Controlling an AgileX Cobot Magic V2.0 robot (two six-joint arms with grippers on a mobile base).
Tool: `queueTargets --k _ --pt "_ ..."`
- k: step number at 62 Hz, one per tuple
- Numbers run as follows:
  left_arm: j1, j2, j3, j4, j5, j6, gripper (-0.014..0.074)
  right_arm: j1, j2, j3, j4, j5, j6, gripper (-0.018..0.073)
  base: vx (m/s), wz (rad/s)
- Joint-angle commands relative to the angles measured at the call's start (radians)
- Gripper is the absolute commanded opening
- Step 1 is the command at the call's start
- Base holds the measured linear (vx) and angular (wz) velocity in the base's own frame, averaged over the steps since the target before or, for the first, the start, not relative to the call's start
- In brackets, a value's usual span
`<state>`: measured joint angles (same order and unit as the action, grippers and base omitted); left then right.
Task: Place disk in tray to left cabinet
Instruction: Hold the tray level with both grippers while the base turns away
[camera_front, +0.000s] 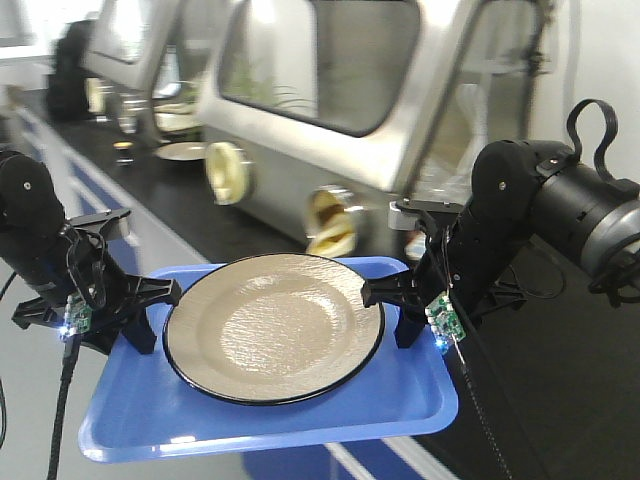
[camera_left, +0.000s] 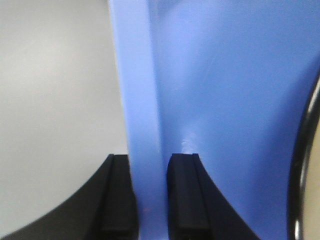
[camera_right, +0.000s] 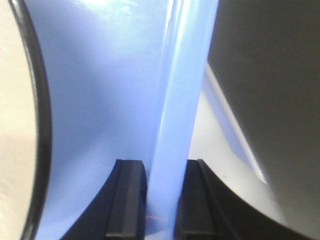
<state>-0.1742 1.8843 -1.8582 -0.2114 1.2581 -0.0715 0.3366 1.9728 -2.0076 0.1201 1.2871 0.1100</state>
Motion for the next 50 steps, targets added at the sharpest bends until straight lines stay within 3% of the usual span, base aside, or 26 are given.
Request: queueTargets --k 1,28,50 --pt "-0.023 -0.061 -0.037 -0.080 -0.005 0.001 -0.0001 0.011 -0.070 -0.038 0.067 -0.007 -0.007 -0.0002 -0.04 0.73" --pt "-0.023 -0.061 -0.037 -0.080 -0.005 0.001 -0.0001 0.011 -0.070 -0.038 0.067 -0.007 -0.007 -0.0002 0.04 0.77" --pt "-0.023 -0.061 -0.037 -0.080 -0.005 0.001 -0.0001 0.011 -0.070 -0.038 0.067 -0.007 -0.007 -0.0002 0.21 0.51"
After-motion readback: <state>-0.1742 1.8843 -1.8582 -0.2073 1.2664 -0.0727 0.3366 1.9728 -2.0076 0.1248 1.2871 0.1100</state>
